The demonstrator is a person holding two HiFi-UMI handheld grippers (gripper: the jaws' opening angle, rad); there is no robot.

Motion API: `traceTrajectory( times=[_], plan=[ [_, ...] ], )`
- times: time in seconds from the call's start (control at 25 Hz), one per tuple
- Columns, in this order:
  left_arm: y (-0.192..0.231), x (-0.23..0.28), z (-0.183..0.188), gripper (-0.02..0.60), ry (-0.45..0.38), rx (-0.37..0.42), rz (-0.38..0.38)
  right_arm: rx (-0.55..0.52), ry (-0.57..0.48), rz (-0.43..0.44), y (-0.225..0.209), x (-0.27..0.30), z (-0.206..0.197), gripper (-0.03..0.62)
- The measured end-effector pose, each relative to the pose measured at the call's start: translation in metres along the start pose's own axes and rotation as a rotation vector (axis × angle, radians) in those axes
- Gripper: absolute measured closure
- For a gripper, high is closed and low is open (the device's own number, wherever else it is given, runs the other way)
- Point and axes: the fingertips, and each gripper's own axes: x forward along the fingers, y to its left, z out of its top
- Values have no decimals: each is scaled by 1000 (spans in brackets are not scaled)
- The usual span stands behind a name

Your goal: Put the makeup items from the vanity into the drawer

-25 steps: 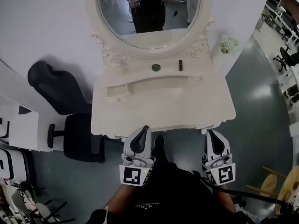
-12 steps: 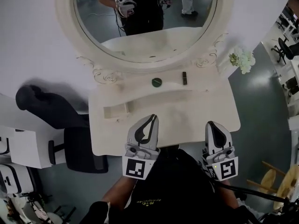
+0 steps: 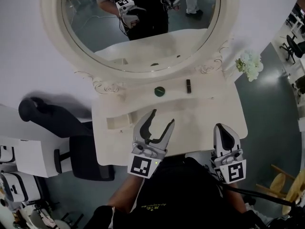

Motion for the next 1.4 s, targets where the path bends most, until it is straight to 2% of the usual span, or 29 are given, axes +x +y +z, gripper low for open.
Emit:
traceTrajectory(
  times=[0.04,0.12,0.24,0.36,0.56,0.8,0.96,1.12,1.4],
  plan=[
    [-1,5,-2,286,-3,-20,-17,2,6,-8,-3,0,-2,594],
    [-2,14,-5,233,-4,-32,-44,8,13,-23,-8,-1,-6,592],
    [-4,22,-11,201,19,-49,-68,15,19,-40,-13,-3,-10,593],
    [-3,30,-19,198,51,-61,-87,21,26,-54,-14,-4,-13,594],
    [2,66,-41,198,97,-14,-158,34,36,-82,-23,-8,-21,593],
    [0,138,-104,198,268,24,-278,67,58,-137,-41,-19,-37,594],
    [-4,175,-167,198,504,17,-335,113,112,-198,-60,-29,-61,592],
    [-6,192,-216,199,737,-34,-347,143,130,-241,-78,-35,-77,592],
    [-11,200,-259,201,968,-97,-299,182,141,-266,-88,-40,-94,592]
  ],
)
